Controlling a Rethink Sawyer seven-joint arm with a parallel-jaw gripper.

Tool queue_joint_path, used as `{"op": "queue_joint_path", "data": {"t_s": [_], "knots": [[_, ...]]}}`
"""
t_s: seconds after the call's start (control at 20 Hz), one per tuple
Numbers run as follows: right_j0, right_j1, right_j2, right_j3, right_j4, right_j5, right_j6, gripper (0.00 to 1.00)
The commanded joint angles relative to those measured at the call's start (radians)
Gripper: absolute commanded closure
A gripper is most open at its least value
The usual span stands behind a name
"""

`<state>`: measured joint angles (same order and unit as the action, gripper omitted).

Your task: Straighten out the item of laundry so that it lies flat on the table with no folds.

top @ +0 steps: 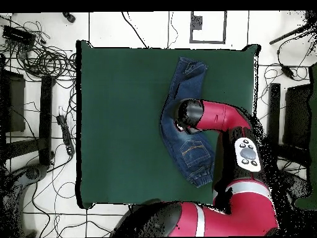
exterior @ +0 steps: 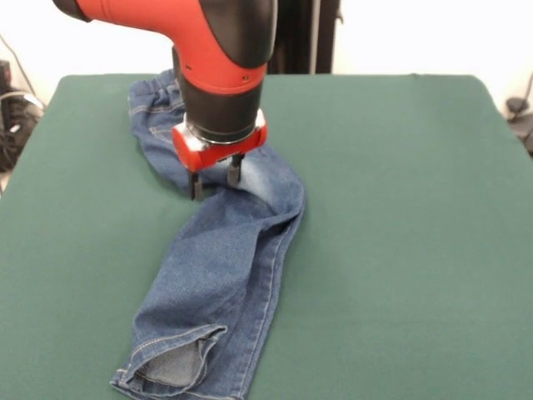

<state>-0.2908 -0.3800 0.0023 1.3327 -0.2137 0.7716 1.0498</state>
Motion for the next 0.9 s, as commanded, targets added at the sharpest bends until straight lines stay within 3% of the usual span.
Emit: {"op": "queue_joint_path", "data": {"t_s": [0.05, 0.25, 0.9], "knots": [[0.024, 0.067, 0.062, 0.069, 0.059, -0.011, 0.236, 0.0], [0.019, 0.111, 0.055, 0.064, 0.039, -0.128, 0.251, 0.0], [0.033, 0.195, 0.029, 0.041, 0.007, -0.292, 0.25, 0.0]]}}
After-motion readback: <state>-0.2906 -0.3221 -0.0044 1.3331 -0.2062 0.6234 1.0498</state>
